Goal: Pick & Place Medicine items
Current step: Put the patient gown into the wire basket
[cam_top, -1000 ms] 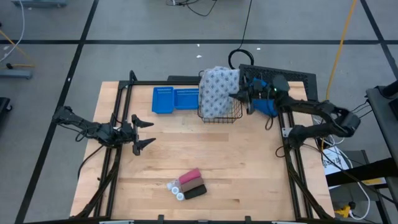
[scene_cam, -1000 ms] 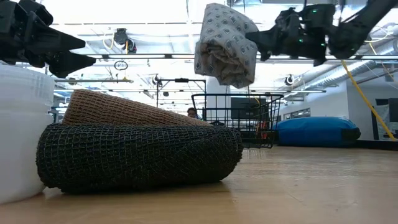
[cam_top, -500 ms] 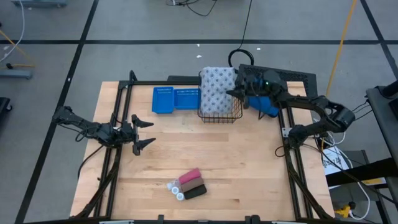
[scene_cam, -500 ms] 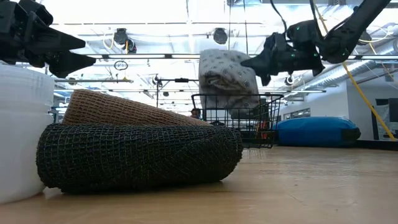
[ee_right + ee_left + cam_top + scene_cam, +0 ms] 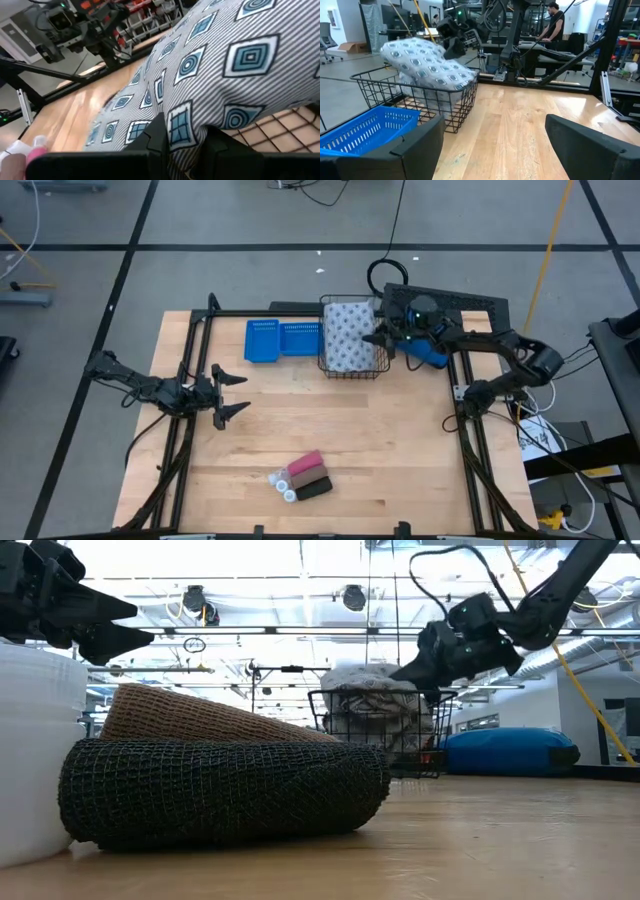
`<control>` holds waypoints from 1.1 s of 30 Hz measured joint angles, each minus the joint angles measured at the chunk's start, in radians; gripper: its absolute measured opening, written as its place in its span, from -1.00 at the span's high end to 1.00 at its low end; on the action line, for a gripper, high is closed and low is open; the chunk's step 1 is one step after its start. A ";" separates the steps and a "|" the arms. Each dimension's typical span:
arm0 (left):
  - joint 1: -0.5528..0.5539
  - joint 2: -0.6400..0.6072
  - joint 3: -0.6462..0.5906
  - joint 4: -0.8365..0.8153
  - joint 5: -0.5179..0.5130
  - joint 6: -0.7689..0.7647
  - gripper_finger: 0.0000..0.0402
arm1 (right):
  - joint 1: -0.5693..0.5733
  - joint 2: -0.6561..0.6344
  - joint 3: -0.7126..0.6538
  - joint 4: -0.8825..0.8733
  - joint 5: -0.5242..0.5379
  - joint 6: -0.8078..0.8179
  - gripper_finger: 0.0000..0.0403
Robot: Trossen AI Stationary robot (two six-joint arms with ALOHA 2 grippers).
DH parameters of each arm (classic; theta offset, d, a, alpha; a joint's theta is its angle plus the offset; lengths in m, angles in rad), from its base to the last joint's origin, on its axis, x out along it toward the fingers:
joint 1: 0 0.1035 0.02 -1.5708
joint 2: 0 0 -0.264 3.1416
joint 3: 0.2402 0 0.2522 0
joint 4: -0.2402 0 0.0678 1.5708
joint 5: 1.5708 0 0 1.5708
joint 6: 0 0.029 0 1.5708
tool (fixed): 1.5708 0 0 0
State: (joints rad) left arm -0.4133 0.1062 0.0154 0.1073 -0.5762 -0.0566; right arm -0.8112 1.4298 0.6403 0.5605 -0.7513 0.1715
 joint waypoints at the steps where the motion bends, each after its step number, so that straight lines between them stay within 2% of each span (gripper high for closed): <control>1: 0.000 0.000 0.000 0.000 0.000 0.000 -0.75 | 0.000 0.011 0.000 0.002 0.000 0.000 0.79; 7: 0.000 0.000 0.000 0.000 0.000 0.000 -0.75 | 0.001 0.075 0.000 0.038 0.075 0.024 0.79; 14: 0.000 0.000 0.000 -0.001 0.000 0.000 -0.75 | 0.000 0.088 0.001 0.048 0.166 0.025 0.79; 22: 0.000 0.000 0.000 -0.001 0.000 0.000 -0.75 | 0.002 0.088 0.001 0.047 0.177 0.016 0.49; 33: 0.000 0.000 0.000 -0.001 0.000 0.000 -0.75 | 0.001 0.074 -0.002 0.070 0.194 0.025 0.29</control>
State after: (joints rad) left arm -0.4136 0.1063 0.0157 0.1067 -0.5766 -0.0566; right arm -0.8104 1.5039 0.6384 0.6308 -0.5574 0.1967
